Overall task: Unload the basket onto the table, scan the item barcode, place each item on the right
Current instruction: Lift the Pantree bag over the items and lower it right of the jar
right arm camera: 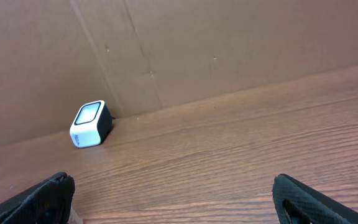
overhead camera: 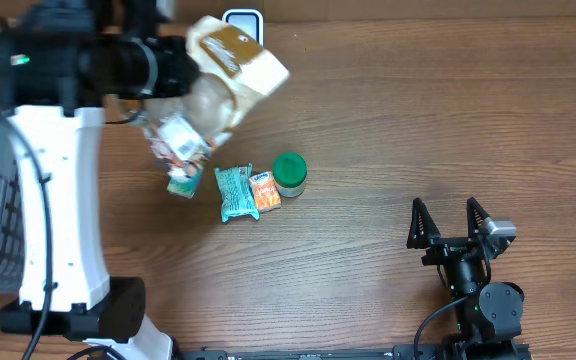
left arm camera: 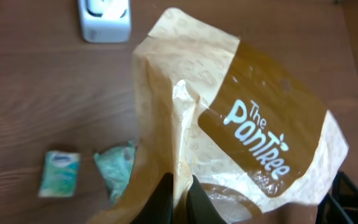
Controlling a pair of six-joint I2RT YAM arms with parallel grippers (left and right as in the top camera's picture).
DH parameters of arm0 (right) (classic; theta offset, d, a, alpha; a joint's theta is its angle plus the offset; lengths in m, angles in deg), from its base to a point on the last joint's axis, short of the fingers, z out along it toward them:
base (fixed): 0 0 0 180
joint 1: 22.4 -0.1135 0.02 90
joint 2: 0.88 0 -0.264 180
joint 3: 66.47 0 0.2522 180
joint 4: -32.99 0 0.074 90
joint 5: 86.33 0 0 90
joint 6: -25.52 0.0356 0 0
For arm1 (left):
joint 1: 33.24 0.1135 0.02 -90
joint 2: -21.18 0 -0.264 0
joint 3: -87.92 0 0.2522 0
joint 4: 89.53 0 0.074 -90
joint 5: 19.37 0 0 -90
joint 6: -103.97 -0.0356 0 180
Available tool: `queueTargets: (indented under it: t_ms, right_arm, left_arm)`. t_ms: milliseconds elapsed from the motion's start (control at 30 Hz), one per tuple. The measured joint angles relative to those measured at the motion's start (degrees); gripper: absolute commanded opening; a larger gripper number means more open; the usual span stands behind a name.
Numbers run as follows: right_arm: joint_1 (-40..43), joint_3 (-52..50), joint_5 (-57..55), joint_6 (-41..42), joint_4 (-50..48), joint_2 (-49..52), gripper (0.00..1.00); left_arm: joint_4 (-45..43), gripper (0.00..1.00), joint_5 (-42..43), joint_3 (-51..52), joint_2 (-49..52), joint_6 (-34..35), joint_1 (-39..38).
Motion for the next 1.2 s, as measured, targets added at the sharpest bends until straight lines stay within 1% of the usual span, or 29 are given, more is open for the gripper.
queueTargets:
  t_ms: [67,167,300,400,500,600,767,867,1000,1200]
  right_arm:
    - [0.0,0.0,0.0,0.0,0.1,0.0,1.0]
    - [0.0,0.0,0.0,0.0,0.0,0.0,1.0]
    - [0.0,0.0,0.0,0.0,0.0,0.0,1.0]
    - [0.0,0.0,0.0,0.0,0.0,0.0,1.0]
    - [0.0,0.0,0.0,0.0,0.0,0.0,1.0]
    - [0.0,0.0,0.0,0.0,0.0,0.0,1.0]
    - [0.0,0.0,0.0,0.0,0.0,0.0,1.0]
    - [0.0,0.0,0.0,0.0,0.0,0.0,1.0]
    - [0.0,0.0,0.0,0.0,0.0,0.0,1.0]
    - [0.0,0.0,0.0,0.0,0.0,0.0,1.0]
  left_arm:
    - [-3.8,0.04,-0.5,4.2,0.1,2.3,-2.7]
    - [-12.9,0.04,-1.2,11.7,0.5,7.2,-7.6]
    - [-27.4,0.04,-2.3,22.0,1.0,14.7,-15.7]
    - [-34.6,0.04,-4.7,28.3,1.3,21.1,-21.4]
    - [-39.8,0.04,-8.0,33.2,1.3,29.2,-25.6]
    - [-44.1,0.05,-12.2,37.7,1.3,38.1,-27.9]
    - [-52.6,0.04,-20.0,46.0,1.3,48.2,-30.9]
    - [-59.1,0.04,-23.2,51.1,1.3,52.3,-32.2]
    - [-65.0,0.05,-24.8,56.3,1.3,56.0,-32.9]
    - [-66.8,0.05,-25.9,59.6,1.3,58.5,-32.9]
